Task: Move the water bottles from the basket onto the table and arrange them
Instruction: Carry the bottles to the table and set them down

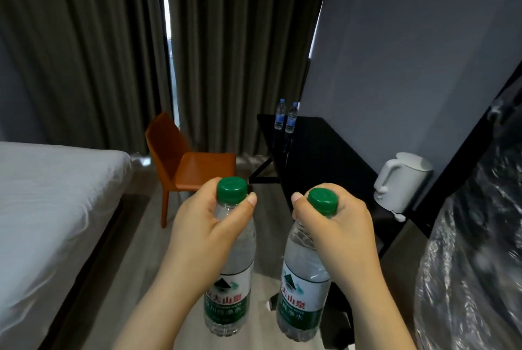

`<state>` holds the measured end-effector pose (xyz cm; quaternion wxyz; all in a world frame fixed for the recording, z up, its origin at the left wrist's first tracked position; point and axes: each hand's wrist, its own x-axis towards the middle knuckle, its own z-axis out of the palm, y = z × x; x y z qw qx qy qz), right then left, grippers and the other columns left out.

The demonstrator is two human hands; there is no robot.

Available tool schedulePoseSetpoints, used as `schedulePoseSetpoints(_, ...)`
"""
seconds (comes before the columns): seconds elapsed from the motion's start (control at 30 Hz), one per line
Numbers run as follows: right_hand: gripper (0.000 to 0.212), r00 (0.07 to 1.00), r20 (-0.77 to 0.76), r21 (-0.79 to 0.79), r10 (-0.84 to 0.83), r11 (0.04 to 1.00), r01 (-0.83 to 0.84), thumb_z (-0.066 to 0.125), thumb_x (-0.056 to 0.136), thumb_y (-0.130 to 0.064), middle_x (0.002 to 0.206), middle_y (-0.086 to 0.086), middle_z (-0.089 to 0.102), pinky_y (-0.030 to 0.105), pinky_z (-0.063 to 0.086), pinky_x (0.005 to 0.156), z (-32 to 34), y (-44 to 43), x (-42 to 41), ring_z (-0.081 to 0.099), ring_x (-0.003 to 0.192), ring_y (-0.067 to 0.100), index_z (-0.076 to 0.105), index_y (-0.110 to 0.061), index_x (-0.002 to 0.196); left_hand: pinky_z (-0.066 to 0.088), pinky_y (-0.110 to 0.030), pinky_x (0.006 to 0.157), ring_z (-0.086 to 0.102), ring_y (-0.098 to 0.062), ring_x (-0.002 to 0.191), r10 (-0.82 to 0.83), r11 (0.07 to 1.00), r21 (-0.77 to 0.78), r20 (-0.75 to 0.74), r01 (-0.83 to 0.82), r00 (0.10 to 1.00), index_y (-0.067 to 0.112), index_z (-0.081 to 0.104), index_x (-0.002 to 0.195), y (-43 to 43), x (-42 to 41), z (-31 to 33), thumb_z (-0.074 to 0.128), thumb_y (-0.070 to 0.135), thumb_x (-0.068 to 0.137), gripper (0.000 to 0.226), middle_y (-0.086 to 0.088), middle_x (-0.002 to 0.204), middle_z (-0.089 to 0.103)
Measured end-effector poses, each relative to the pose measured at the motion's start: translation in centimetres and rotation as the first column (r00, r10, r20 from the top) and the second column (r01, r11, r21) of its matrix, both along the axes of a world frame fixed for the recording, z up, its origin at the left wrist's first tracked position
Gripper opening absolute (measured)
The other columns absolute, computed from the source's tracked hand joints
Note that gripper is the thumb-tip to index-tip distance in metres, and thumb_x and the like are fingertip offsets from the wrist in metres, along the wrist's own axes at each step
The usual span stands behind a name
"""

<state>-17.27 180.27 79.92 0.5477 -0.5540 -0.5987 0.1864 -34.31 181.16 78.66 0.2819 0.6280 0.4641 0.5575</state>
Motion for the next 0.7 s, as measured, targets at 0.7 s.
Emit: schedulePoseSetpoints(0.7,0.03,0.998,-0.062,-0.022,0.031,0.999,-0.032,0.069,0.081,-0.027,0.06,0.01,0.058,0.023,0.041,0.048,0.5,30.6,1.8,0.05,0.051,0.008,0.058,-0.006,0.064,0.046,-0.022,0.063,0.062,-0.011,0.075,0.039,0.997,0.063,-0.039,-0.036,0.998,0.018,0.062,0.081,29.8,1.6,0.4,0.061,0.042,0.083,0.024,-0.001,0.083,0.066)
